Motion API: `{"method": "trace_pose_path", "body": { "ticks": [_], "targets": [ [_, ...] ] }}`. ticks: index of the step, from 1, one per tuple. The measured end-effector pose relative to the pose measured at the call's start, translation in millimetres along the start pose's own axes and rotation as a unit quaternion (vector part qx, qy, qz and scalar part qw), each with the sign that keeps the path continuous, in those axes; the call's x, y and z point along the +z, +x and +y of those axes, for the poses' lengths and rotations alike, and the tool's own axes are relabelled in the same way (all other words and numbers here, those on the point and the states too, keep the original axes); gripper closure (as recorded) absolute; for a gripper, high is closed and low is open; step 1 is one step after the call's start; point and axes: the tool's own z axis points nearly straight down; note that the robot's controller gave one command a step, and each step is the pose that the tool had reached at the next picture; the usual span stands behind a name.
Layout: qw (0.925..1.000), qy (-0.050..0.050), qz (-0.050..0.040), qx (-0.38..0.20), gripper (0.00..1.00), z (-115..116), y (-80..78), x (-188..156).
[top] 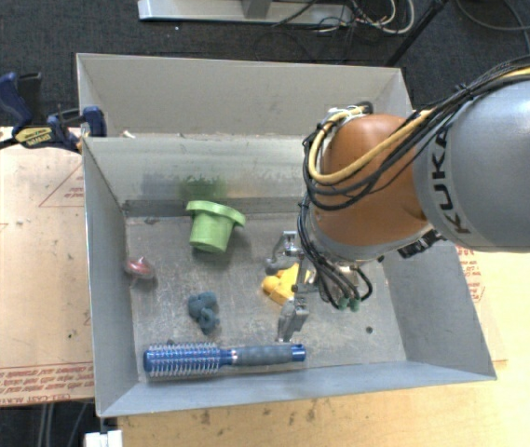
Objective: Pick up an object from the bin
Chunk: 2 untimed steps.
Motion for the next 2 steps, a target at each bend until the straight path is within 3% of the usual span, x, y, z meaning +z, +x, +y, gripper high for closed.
{"method": "trace_pose_path", "body": {
  "ticks": [1, 2],
  "targets": [
    [0.9999, 0.001, 0.0025, 0.014, 0.0, -34, -32.0, 81],
    [0.9992, -0.003, 0.0015, 0.039, 0.0, -74, -76.1, 116]
  ]
}}
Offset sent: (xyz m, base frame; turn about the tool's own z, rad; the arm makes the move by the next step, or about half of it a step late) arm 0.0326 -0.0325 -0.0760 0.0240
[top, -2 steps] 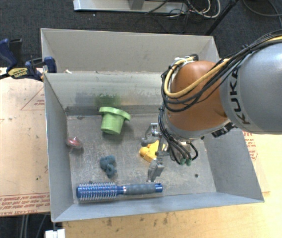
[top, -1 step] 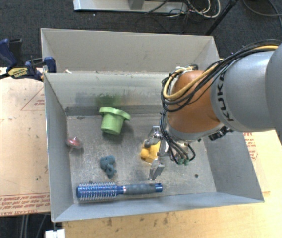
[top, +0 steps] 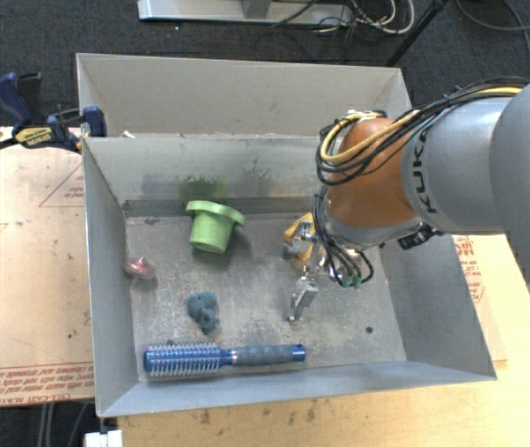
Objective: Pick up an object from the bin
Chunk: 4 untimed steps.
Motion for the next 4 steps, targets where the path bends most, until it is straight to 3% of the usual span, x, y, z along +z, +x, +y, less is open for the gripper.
{"method": "trace_pose_path", "body": {
  "ticks": [1, 2, 3, 4],
  "targets": [
    [0.9995, 0.001, -0.0098, 0.031, 0.0, 35, -72.4, -86],
    [0.9984, 0.003, -0.0021, -0.057, 0.0, 92, -67.9, -50],
    [0.9897, 0.003, -0.0029, -0.143, 0.0, 114, -67.9, -44],
    [0.9675, 0.003, -0.0011, -0.253, 0.0, 133, -56.2, -23]
  ]
}}
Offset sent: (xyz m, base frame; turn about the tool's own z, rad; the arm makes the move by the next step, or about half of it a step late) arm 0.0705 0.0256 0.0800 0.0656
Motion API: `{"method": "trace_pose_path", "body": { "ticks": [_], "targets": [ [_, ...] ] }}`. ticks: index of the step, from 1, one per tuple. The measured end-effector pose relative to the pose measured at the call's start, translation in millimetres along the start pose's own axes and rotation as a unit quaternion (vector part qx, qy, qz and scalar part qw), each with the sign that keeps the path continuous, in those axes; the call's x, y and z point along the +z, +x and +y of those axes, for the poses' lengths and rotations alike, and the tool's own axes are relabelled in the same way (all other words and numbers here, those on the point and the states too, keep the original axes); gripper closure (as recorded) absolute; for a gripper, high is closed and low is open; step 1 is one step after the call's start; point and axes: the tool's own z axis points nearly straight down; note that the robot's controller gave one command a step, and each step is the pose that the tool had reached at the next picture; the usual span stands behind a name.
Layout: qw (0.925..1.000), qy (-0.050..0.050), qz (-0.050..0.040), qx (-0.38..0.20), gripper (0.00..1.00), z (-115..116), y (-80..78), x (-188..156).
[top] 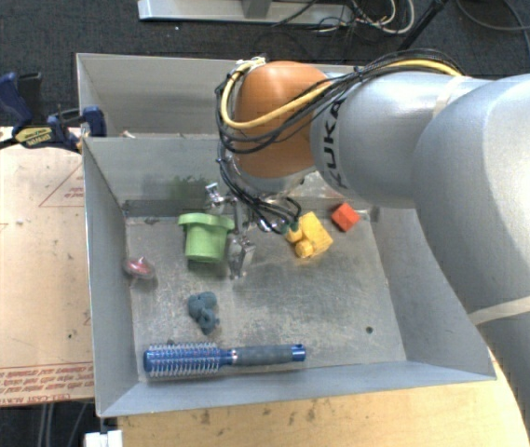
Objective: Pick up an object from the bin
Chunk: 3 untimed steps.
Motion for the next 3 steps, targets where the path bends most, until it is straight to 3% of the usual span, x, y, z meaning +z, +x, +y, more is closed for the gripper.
{"method": "trace_pose_path", "body": {
  "ticks": [1, 2, 3],
  "targets": [
    [1.0, 0.0, -0.0031, 0.001, 1.0, -1, -1.9, -4],
    [1.0, 0.001, -0.0061, 0.0, 1.0, 10, -5.0, -93],
    [0.9878, 0.003, -0.0041, -0.156, 1.0, -19, 18.9, -194]
  ]
}}
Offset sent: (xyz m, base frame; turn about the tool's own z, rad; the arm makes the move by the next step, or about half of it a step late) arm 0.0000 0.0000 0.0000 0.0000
